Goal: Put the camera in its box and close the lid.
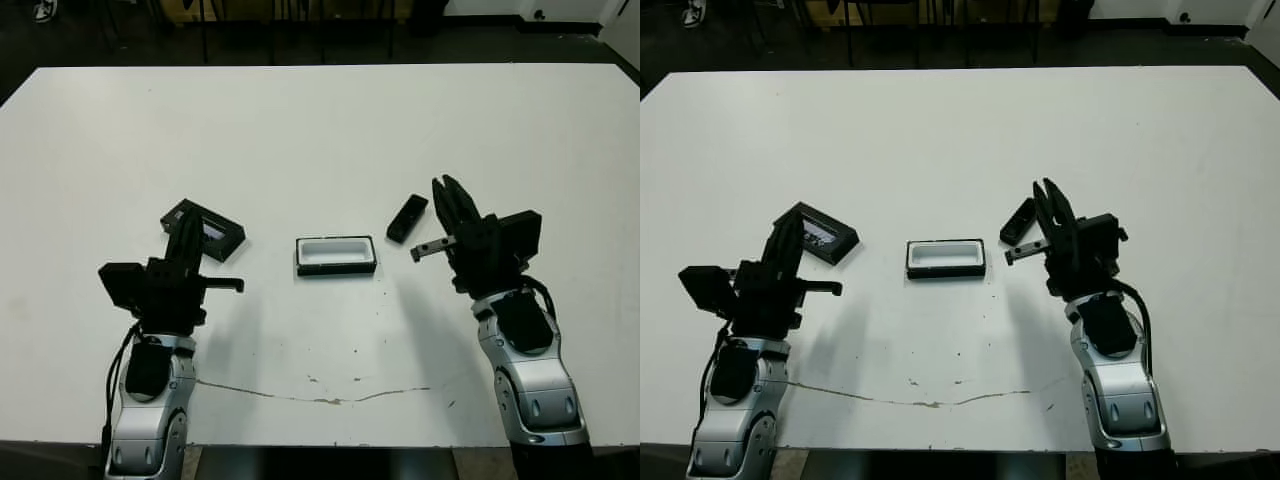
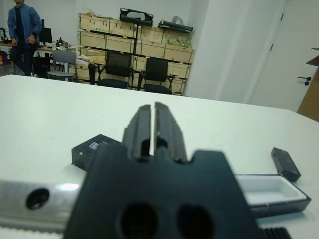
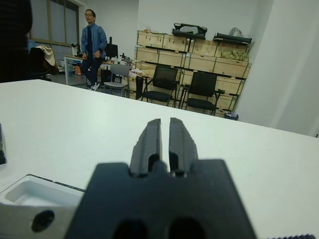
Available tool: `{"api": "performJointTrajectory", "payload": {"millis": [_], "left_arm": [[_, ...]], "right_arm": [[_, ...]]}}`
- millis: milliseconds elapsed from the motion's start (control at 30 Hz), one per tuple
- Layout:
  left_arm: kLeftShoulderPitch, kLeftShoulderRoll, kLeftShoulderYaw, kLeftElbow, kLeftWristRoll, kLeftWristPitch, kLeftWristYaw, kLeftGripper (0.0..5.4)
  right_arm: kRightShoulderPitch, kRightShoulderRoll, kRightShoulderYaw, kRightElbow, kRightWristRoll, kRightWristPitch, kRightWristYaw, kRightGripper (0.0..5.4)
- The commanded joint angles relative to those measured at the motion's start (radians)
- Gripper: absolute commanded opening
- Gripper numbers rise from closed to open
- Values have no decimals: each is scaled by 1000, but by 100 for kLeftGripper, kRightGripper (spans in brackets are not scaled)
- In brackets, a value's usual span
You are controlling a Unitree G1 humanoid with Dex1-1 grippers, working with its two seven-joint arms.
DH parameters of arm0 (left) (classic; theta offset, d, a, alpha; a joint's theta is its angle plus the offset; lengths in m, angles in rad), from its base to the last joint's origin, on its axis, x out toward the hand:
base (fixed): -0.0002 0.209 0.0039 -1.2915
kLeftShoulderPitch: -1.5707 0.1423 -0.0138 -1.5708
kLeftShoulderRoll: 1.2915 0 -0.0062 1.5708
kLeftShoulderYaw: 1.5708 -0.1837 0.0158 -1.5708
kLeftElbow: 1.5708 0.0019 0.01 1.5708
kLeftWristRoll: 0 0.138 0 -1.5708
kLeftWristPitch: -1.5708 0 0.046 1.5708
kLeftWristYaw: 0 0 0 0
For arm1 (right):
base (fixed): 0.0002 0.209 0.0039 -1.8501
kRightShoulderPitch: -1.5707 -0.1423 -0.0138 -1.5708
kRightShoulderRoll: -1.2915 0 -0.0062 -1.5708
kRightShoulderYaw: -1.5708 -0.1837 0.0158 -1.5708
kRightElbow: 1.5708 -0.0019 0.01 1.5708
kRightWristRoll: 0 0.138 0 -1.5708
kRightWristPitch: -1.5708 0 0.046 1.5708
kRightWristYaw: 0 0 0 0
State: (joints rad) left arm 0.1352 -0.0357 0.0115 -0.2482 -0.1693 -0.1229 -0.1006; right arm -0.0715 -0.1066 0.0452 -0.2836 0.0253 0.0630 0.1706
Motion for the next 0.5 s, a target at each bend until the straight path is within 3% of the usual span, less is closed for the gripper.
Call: {"api": "performJointTrajectory", "payload": {"millis": [33, 300, 500], "left_arm": [[9, 9, 6, 17, -1, 11, -3, 2], [12, 5, 2, 16, 12, 8, 7, 2], [17, 4, 2, 9, 13, 12, 8, 2]], "right_arm": [[5, -7, 2, 6, -3, 26, 0, 0], [8, -29, -1, 10, -17, 22, 8, 0], [-126, -108, -47, 21, -19, 112, 38, 0]]}}
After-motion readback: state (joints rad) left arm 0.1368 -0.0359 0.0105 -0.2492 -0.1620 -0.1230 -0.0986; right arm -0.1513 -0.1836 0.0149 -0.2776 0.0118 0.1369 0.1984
